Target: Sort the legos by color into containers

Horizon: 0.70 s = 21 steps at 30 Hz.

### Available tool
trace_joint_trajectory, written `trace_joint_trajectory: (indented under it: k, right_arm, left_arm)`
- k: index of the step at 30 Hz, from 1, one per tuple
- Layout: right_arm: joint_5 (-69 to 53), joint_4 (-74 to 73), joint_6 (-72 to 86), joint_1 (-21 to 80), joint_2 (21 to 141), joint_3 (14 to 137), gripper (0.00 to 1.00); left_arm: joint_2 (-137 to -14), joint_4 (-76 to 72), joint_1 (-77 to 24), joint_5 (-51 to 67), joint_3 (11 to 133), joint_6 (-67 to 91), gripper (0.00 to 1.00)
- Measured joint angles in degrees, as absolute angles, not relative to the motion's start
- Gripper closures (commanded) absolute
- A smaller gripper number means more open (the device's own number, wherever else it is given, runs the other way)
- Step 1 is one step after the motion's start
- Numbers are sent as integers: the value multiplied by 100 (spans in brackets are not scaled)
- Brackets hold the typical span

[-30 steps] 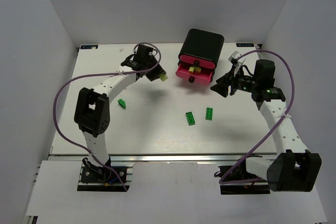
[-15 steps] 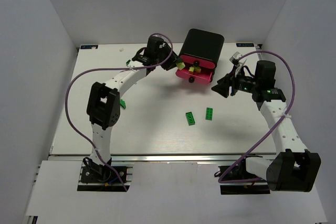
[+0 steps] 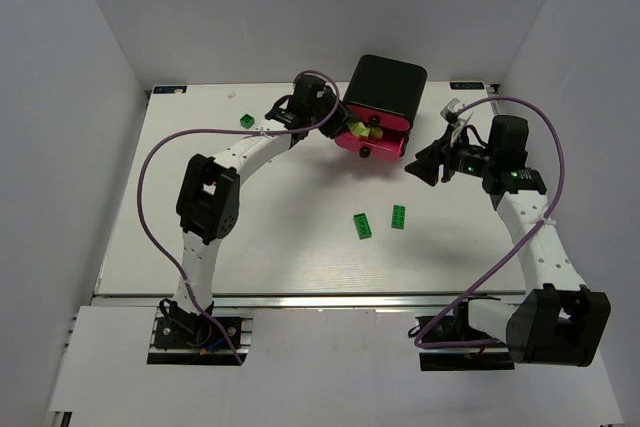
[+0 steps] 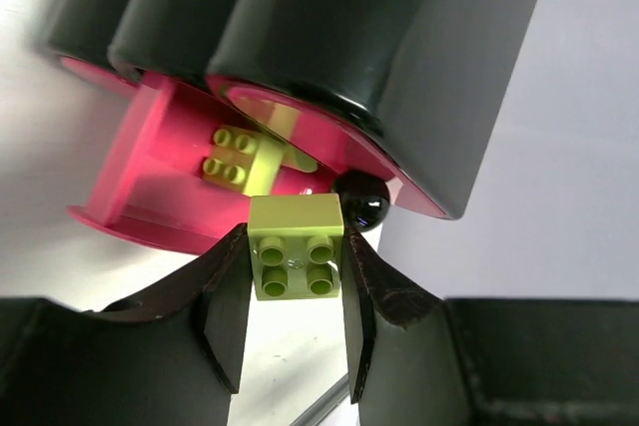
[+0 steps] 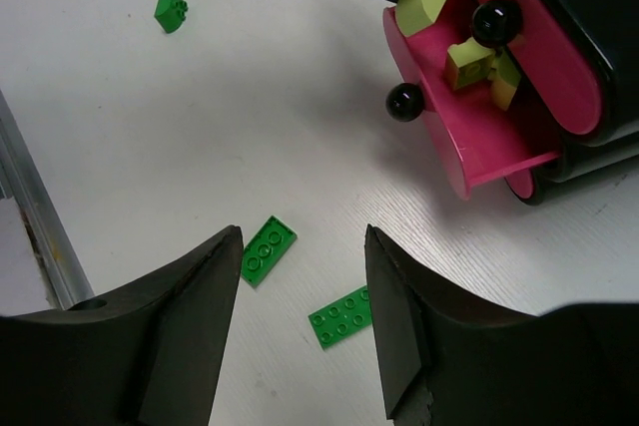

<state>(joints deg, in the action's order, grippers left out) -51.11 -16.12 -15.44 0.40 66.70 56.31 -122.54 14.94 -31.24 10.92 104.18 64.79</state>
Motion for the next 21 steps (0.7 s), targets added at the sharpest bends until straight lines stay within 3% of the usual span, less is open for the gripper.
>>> trace_joint_trajectory:
  k: [4, 7, 10, 14, 16, 19, 20, 21]
  right_arm:
    - [-5122, -1612, -1544, -80, 6670, 5631, 42]
    - [-5131, -1614, -1546, -102, 6672, 5631, 42]
    - [-5162, -1616, -1553, -102, 6674, 5631, 42]
    - [-5223, -1619, -1592, -104, 6676, 5631, 41]
    - [-5288, -1625, -1660, -106, 6685, 5631, 41]
    - [-5426, -1660, -1892, -104, 6687, 5596, 49]
    - [-5487, -1660, -2056, -95, 6687, 5546, 61]
    - [-5518, -1673, -2224, -84, 6687, 5492, 70]
  left_arm:
    - [-12256, 1490, -3148, 1090, 10425, 6573, 47]
    - [-12258, 1492, -3151, 1085, 10425, 6622, 34]
    - [-12258, 1476, -3151, 1087, 10425, 6663, 25]
    - [-12258, 1457, -3146, 1096, 10440, 6694, 24]
    - [-12258, 1457, -3146, 1098, 10471, 6692, 25]
    - [-12241, 1452, -3146, 1098, 10508, 6646, 39]
    - [-12215, 1474, -3144, 1100, 10508, 6571, 49]
    - [-12171, 1505, -3138, 1096, 10508, 6501, 76]
